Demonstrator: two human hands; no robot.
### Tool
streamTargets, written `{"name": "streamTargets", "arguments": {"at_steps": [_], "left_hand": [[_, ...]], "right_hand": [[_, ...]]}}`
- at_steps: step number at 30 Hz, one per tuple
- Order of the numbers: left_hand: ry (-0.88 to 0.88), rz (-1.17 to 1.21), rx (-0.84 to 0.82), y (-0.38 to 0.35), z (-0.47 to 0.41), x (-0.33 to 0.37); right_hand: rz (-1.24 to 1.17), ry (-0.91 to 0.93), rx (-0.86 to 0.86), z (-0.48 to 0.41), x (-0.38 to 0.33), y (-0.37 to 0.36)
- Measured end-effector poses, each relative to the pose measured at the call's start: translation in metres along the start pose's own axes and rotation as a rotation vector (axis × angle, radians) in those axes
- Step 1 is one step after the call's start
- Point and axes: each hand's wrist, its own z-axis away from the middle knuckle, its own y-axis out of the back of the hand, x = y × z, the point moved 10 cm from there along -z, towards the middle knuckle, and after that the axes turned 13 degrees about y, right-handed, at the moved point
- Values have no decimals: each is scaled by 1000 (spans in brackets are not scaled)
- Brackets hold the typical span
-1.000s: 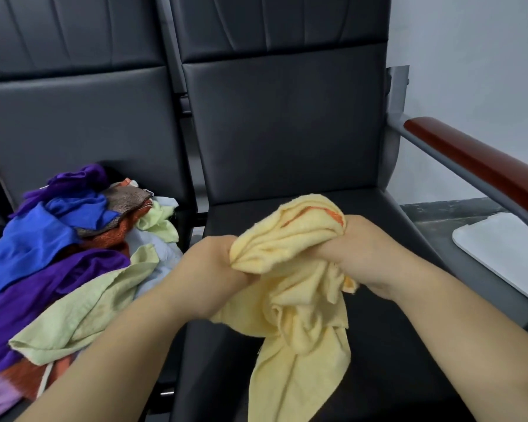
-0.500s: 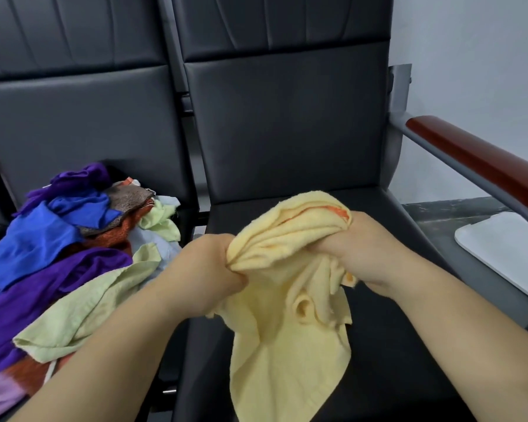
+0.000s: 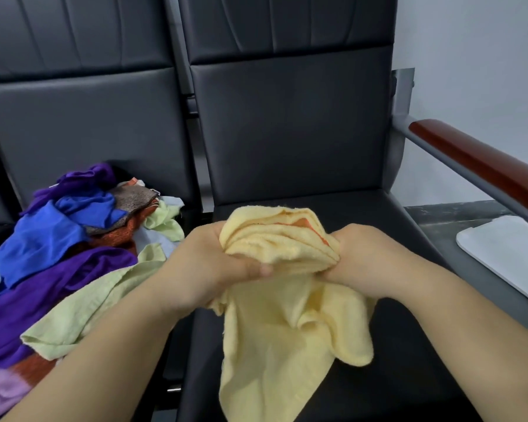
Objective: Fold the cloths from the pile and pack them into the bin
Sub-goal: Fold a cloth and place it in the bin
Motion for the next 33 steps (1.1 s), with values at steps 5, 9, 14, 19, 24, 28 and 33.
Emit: {"name": "streamTargets", "arguments": {"at_steps": [5, 9, 14, 19, 24, 28, 33], "left_hand": [[81, -686, 157, 4, -6, -13], [80, -366, 271, 28, -5, -12], [-1, 49, 165, 26, -3, -5], [17, -138, 22, 15, -13, -5], [12, -848, 256, 26, -45, -7], [48, -988, 466, 39, -64, -4], [-93, -823, 707, 56, -52, 28]], "right_hand": [[-424, 3, 172, 4, 7, 6], [-824, 72, 25, 5, -12, -11], [-192, 49, -44, -4, -2, -3], [-87, -18, 15, -8, 19, 5], [-152, -49, -95, -16, 35, -5], [176, -37, 107, -35, 38, 7], [286, -27, 526, -32, 30, 42]]}}
